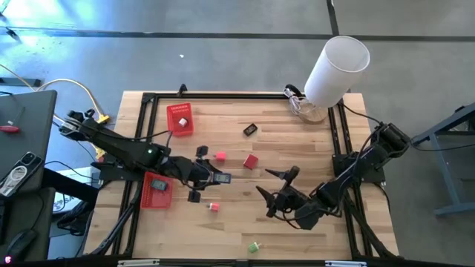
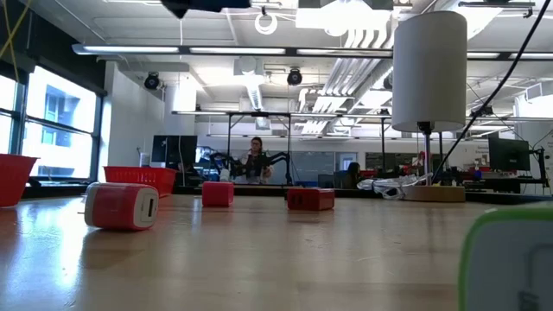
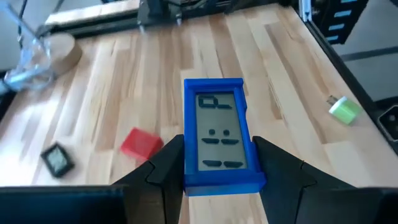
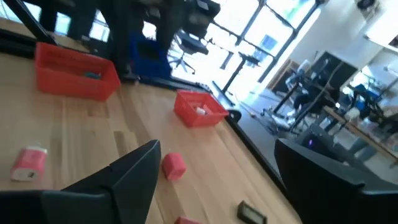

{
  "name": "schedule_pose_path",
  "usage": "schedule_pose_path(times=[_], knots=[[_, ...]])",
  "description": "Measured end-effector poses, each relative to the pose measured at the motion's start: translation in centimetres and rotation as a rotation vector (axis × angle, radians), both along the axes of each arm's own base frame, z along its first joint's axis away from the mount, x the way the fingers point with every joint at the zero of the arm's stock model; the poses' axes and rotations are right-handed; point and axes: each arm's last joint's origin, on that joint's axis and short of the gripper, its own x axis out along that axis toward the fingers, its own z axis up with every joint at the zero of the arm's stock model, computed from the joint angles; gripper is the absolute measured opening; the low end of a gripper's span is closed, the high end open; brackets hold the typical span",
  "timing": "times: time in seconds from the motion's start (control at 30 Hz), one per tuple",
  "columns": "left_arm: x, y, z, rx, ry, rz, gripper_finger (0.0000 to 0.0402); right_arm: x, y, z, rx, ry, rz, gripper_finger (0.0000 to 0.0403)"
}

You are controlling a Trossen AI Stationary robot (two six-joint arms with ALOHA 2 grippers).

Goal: Pick & Place Office items
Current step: Put the blue digital clock into the bottom red bin

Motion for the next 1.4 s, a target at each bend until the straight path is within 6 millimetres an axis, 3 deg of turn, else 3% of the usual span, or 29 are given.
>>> schedule_pose_path(times=[0.27, 0.47, 0.87, 1.17, 1.4], knots=[[-3.2, 0.2, 0.2, -0.075, 0.101, 0.146, 0.0148, 0.6, -1.6, -1.1, 0.094, 0.043, -0.003, 0.0301], [-4.2, -0.5, 0.0, -0.098, 0.059, 0.328, 0.0148, 1.2, -2.4, -1.3, 0.155, 0.067, 0.027, 0.0301], [-8.0, -1.4, -2.2, -0.189, 0.053, 0.686, 0.0148, 1.9, -3.3, -1.4, 0.199, 0.073, 0.032, 0.0301], [-10.6, -3.0, -4.8, -0.250, -0.074, 0.723, 0.0148, 3.1, -5.5, -1.3, 0.205, 0.072, -0.012, 0.0301], [-12.0, -3.6, -5.6, -0.309, -0.091, 0.716, 0.0148, 4.8, -7.1, -0.4, 0.253, 0.054, 0.140, 0.0301]])
